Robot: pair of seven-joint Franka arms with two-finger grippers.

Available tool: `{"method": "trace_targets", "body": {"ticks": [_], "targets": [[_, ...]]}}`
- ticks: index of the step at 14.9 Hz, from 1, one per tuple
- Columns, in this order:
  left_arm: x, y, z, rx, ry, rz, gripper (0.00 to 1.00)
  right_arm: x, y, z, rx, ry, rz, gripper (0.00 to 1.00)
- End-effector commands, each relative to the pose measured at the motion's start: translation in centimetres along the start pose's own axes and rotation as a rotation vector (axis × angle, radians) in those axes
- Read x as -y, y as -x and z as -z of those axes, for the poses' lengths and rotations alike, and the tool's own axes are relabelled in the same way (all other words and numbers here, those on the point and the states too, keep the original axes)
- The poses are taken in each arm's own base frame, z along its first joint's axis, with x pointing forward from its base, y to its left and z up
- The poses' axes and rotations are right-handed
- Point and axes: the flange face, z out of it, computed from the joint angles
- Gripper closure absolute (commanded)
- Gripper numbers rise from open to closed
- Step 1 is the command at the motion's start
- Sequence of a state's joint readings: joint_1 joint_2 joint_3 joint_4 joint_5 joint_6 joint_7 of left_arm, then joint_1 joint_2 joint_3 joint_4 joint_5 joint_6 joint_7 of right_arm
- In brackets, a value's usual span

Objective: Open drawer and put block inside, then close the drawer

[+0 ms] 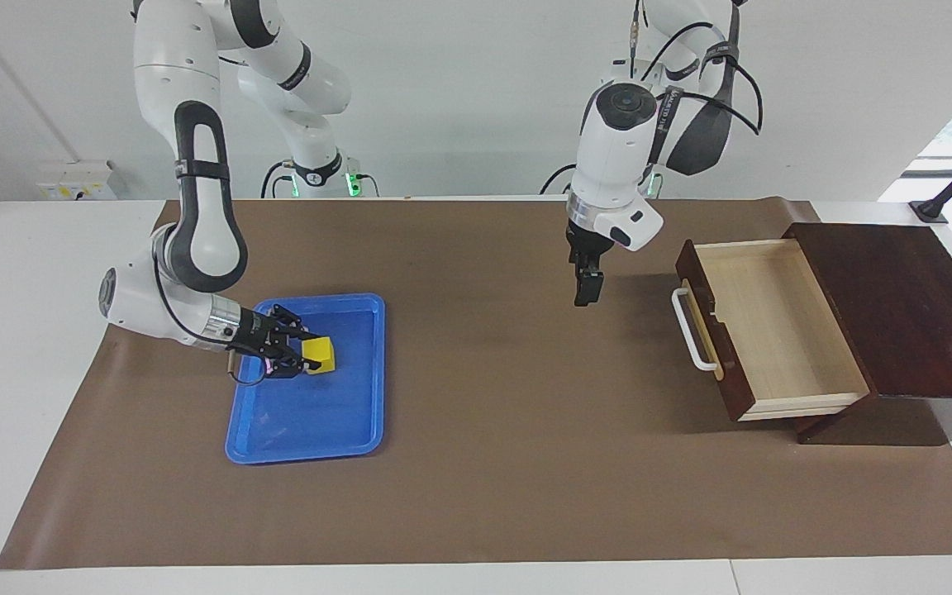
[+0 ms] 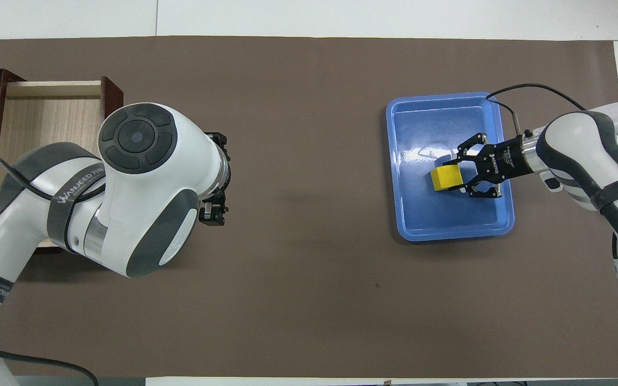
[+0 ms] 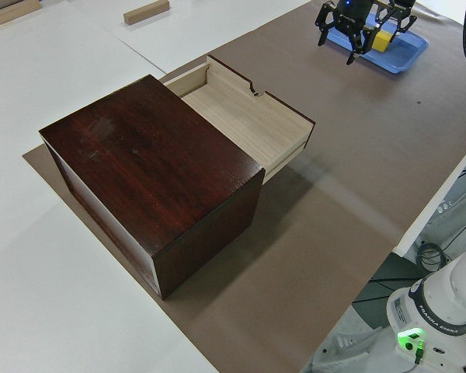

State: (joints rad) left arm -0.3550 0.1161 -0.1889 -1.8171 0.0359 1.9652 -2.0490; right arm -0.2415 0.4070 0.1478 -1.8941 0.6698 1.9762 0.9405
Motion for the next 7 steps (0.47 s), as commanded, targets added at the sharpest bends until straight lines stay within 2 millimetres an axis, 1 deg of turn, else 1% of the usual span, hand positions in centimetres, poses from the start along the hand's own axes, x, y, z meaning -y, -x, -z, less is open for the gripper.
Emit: {"method": "trace_targets", "body": {"ticks": [1, 3, 4, 5, 6, 7], "targets": [[0.1, 1.1, -1.1, 0.023, 0.012, 0.05, 0.0, 1.9, 2.2, 2.2, 0.015, -0.034, -0.024, 1.0], [-0.1, 1.1, -1.0, 0.029, 0.021, 0.051, 0.0, 3.6, 4.7, 3.7, 0.019, -0.041, -0.032, 1.0], [-0.2, 0.9, -1.0, 0.029, 0.021, 0.054, 0.0, 4.4, 6.7, 4.3, 0.018, -0.046, -0.041, 1.0], [-0.2, 0.8, -1.0, 0.03, 0.024, 0.054, 0.0, 6.4, 12.1, 5.1, 0.016, -0.054, -0.066, 1.0], [-0.3, 0.8, -1.0, 0.032, 0.028, 0.054, 0.0, 7.5, 15.7, 5.5, 0.014, -0.05, -0.049, 1.0], [-0.4, 0.9, -1.0, 0.035, 0.033, 0.054, 0.0, 7.9, 18.2, 5.1, 0.013, -0.046, -0.046, 1.0]]}}
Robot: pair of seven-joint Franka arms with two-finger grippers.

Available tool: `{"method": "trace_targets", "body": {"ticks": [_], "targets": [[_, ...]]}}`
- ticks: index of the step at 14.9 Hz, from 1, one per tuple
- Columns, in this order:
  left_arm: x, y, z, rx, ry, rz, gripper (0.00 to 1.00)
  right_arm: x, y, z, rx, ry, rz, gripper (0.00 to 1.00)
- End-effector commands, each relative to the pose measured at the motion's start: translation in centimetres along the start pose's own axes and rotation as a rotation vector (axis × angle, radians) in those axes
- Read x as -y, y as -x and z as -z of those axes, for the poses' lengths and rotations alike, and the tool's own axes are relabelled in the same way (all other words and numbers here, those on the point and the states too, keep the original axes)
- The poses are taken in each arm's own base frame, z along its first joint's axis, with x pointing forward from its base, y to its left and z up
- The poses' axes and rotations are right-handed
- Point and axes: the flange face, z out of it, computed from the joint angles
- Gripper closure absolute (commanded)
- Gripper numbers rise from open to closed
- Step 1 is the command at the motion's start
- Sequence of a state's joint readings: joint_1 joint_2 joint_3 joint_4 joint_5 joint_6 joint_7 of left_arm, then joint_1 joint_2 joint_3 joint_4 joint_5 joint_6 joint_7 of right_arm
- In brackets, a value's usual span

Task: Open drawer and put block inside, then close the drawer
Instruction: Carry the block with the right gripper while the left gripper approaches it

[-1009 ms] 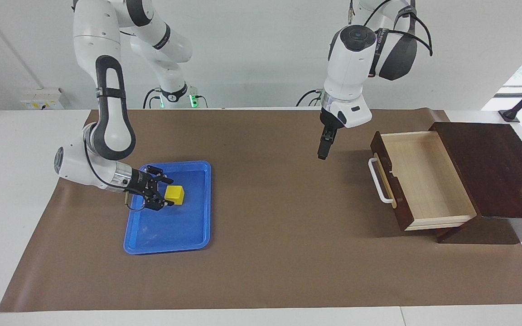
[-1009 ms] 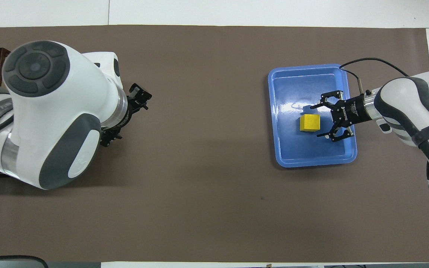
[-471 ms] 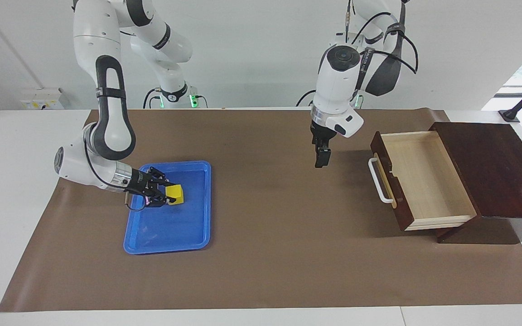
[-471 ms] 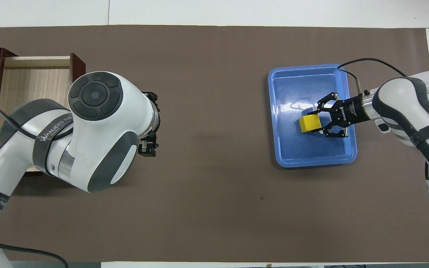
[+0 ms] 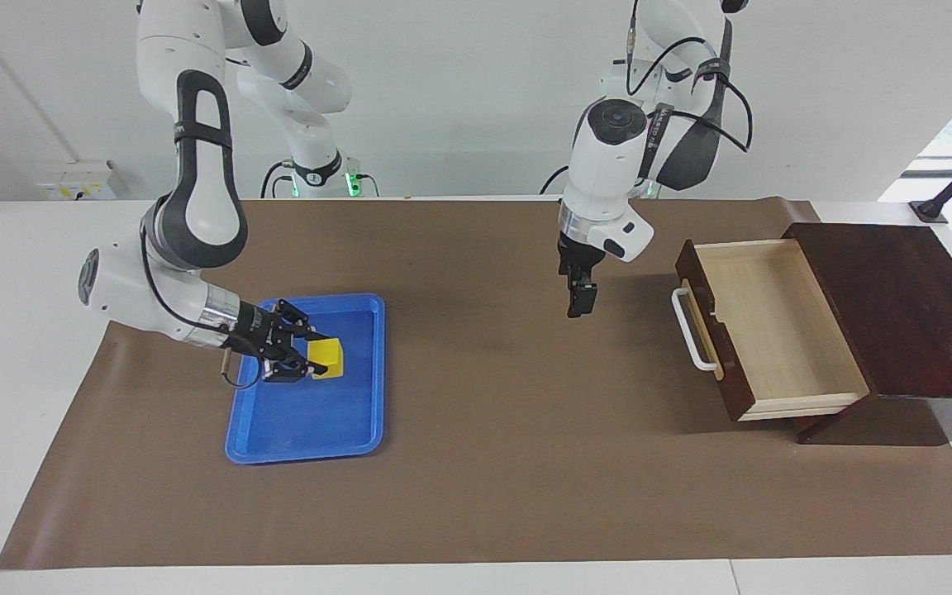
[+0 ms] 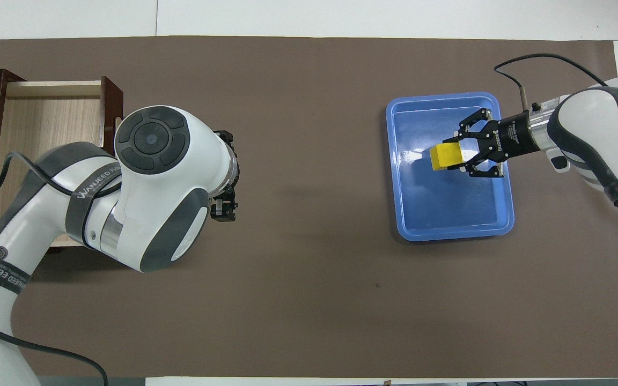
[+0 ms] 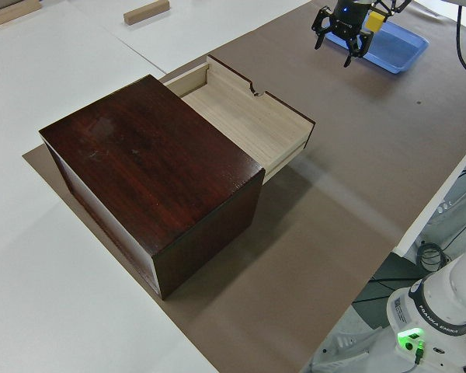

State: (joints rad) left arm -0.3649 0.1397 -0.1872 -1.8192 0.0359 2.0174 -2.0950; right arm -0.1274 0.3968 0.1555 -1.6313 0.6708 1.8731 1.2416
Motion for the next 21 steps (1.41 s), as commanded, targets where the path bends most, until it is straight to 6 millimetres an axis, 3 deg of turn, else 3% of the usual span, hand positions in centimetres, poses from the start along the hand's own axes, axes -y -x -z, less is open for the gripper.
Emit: {"method": "trace_targets", "body": {"ticks": [1, 3, 10, 16, 18, 21], "targets": [[0.1, 0.1, -0.1, 0.019, 0.012, 0.015, 0.0, 1.4, 8.1, -0.3, 0.008, 0.001, 0.006, 1.0], [0.0, 0.3, -0.2, 0.024, 0.017, 0.015, 0.0, 1.2, 12.4, -2.1, 0.01, 0.014, 0.001, 1.0], [-0.9, 1.6, 0.0, 0.15, 0.07, 0.053, 0.0, 0.7, 21.5, -7.2, 0.016, -0.059, -0.06, 1.0], [-2.8, 2.7, 1.4, 0.298, 0.113, 0.131, 0.0, 0.2, 23.7, -9.1, 0.019, -0.078, -0.085, 1.0], [-3.5, 4.4, 2.3, 0.33, 0.117, 0.123, 0.0, 0.1, 23.9, -9.2, 0.02, -0.078, -0.089, 1.0], [-4.6, 4.8, 2.4, 0.392, 0.128, 0.161, 0.0, 0.1, 23.8, -9.4, 0.021, -0.075, -0.103, 1.0]]}}
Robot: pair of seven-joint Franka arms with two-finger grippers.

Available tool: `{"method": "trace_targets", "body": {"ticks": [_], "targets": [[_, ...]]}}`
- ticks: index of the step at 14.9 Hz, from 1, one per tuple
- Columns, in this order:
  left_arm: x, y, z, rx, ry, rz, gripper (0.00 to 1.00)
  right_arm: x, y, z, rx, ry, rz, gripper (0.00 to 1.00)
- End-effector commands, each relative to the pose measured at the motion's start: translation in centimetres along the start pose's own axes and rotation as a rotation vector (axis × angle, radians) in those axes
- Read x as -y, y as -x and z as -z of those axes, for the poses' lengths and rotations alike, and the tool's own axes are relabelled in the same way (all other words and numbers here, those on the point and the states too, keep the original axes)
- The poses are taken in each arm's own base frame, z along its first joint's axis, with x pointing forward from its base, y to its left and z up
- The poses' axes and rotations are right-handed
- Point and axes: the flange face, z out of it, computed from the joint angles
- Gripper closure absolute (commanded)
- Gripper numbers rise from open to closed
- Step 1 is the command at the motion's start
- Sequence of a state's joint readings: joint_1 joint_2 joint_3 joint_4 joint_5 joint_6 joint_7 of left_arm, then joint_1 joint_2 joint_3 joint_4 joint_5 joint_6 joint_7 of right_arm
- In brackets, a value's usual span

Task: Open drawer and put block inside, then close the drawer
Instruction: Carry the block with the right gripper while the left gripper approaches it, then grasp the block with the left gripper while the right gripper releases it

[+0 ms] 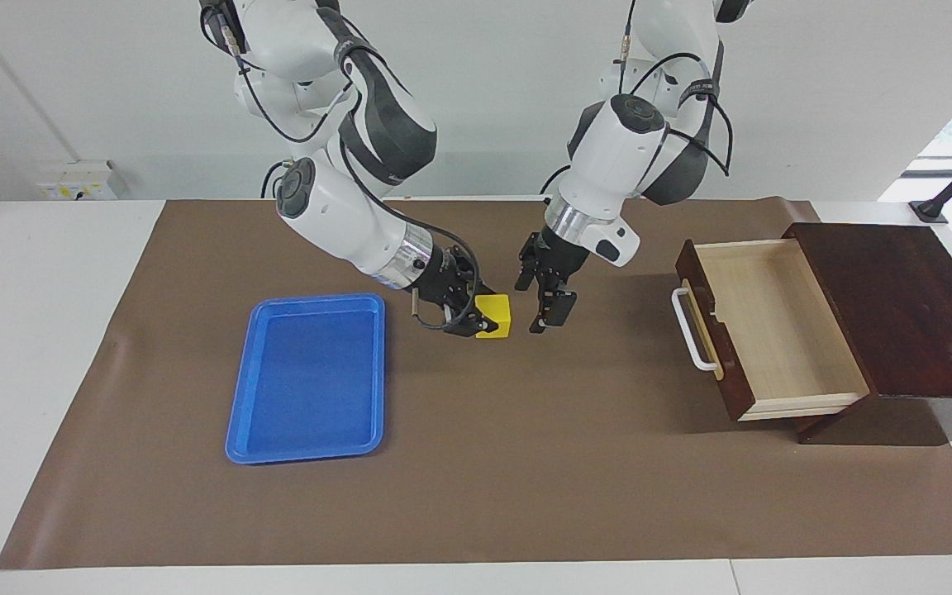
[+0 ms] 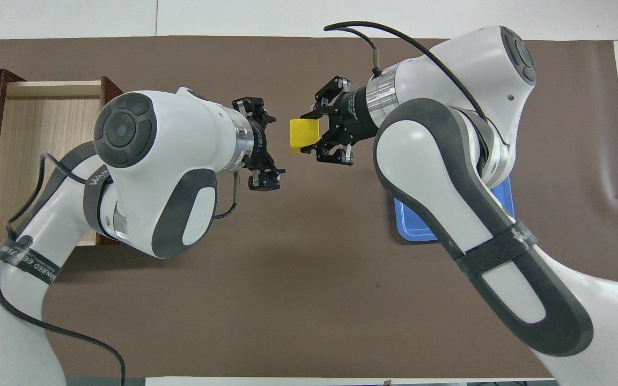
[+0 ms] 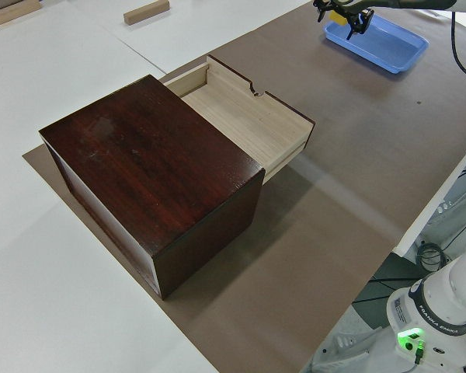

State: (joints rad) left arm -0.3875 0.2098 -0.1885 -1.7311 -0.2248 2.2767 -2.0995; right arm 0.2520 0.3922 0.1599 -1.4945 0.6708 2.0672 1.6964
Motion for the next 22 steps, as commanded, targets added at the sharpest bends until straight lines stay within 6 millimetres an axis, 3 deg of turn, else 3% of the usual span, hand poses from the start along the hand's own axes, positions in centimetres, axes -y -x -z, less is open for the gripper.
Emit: {"method": "trace_targets", "body": {"ticks": [1, 4, 7, 13, 17, 19, 20, 22], "targets": [[-1.2, 1.5, -0.4, 0.062, 0.034, 0.038, 0.0, 0.3, 0.2, -0.1, 0.021, -0.013, -0.03, 1.0], [0.1, 2.8, -1.1, 0.069, 0.025, 0.018, 0.0, 0.4, 0.1, 0.0, 0.022, -0.014, -0.03, 1.0], [-0.5, 3.0, -0.6, 0.093, 0.067, 0.046, 0.0, 0.4, 0.1, 0.1, 0.022, -0.013, -0.031, 1.0], [0.5, 2.3, -2.3, 0.069, 0.046, 0.046, 0.0, 0.6, -0.4, 0.3, 0.022, -0.013, -0.038, 1.0], [0.8, 3.0, -3.2, 0.08, 0.058, 0.035, 0.01, 0.6, -0.4, 0.3, 0.022, -0.013, -0.038, 1.0], [1.0, 3.1, -4.2, 0.074, 0.052, 0.024, 0.18, 0.6, -0.4, 0.3, 0.022, -0.013, -0.038, 1.0], [1.4, 3.4, -4.5, 0.073, 0.045, 0.011, 0.47, 0.6, -0.4, 0.3, 0.023, -0.012, -0.038, 1.0], [1.2, 3.4, -4.2, 0.07, 0.044, 0.007, 0.93, 0.7, -0.5, 0.4, 0.032, -0.015, -0.045, 1.0]]}}
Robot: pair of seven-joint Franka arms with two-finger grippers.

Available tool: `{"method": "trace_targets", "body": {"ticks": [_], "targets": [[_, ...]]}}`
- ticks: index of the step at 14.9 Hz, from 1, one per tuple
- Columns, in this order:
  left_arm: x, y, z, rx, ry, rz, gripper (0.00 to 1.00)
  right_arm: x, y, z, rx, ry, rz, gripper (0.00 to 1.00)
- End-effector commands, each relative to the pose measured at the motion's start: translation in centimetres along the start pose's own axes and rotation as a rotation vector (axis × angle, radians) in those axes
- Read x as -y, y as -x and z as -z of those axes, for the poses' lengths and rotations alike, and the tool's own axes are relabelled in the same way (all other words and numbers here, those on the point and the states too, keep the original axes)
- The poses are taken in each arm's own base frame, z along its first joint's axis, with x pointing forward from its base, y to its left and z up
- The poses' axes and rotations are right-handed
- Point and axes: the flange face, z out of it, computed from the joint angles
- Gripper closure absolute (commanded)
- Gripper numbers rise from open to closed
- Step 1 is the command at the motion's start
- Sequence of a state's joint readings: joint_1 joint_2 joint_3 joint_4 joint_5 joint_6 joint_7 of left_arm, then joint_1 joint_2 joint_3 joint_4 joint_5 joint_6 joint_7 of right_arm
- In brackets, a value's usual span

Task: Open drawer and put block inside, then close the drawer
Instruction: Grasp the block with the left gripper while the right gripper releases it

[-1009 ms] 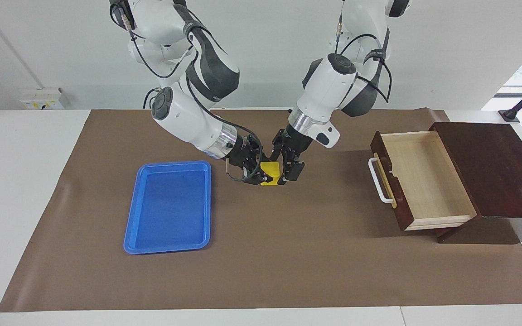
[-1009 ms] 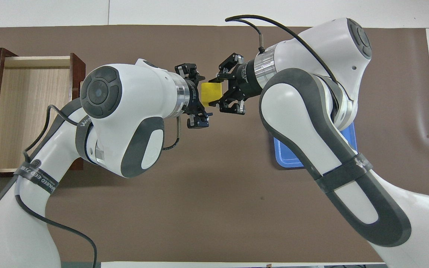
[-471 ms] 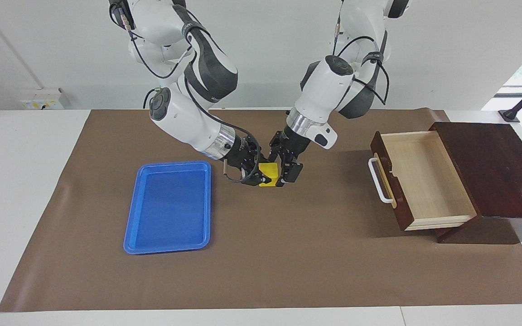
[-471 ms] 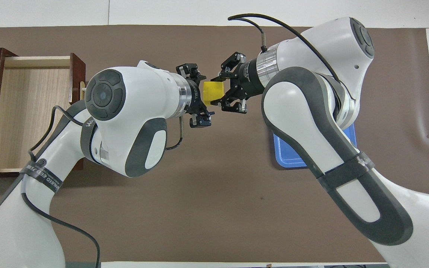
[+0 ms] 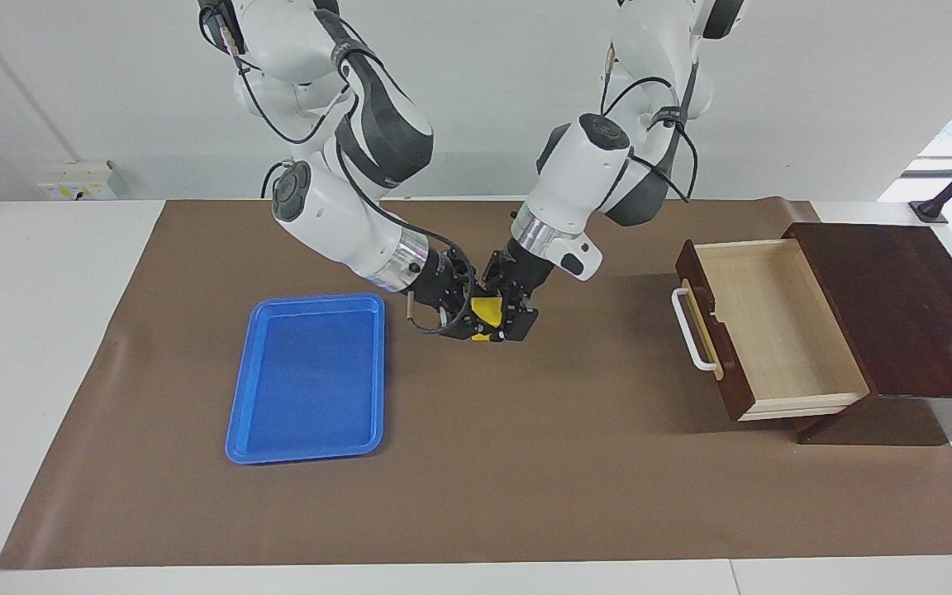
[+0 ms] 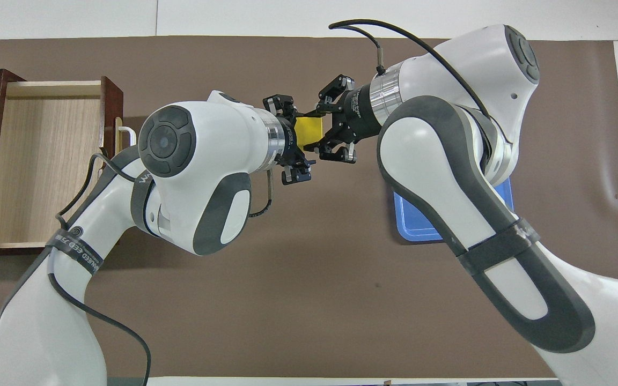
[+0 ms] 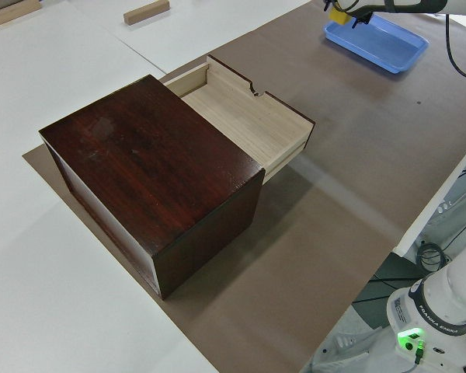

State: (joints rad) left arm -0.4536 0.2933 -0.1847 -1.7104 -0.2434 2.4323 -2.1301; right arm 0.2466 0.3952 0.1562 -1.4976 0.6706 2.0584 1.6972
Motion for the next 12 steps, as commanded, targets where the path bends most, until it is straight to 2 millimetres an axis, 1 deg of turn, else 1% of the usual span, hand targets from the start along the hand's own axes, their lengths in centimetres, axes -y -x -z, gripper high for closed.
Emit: {"method": "trace_targets", "body": {"ticks": [1, 6, 7, 8, 9, 10, 11, 12], "targets": [[0.5, 0.3, -0.3, -0.01, -0.005, -0.01, 1.0, 0.5, 0.2, 0.5, 0.038, -0.022, -0.035, 1.0], [0.4, 0.1, -0.2, -0.034, -0.013, -0.026, 1.0, 0.6, 0.1, 0.6, 0.04, -0.023, -0.039, 1.0], [0.3, 0.1, -0.1, -0.04, -0.018, -0.029, 1.0, 0.7, 0.0, 0.7, 0.05, -0.022, -0.048, 0.9], [0.2, 0.0, 0.1, -0.045, -0.024, -0.027, 1.0, 0.7, 0.0, 0.7, 0.055, -0.022, -0.05, 0.75], [0.0, 0.0, 0.3, -0.05, -0.031, -0.026, 1.0, 0.7, 0.0, 0.9, 0.055, -0.022, -0.053, 0.25], [0.0, 0.0, 0.4, -0.054, -0.037, -0.026, 1.0, 0.7, 0.0, 0.9, 0.055, -0.021, -0.055, 0.0], [-0.1, -0.2, 0.8, -0.061, -0.04, -0.03, 1.0, 0.7, -0.1, 0.9, 0.054, -0.021, -0.056, 0.0], [-0.7, -1.4, 1.4, -0.089, -0.065, -0.024, 1.0, 0.8, 0.0, 1.0, 0.055, -0.024, -0.055, 0.0]]}}
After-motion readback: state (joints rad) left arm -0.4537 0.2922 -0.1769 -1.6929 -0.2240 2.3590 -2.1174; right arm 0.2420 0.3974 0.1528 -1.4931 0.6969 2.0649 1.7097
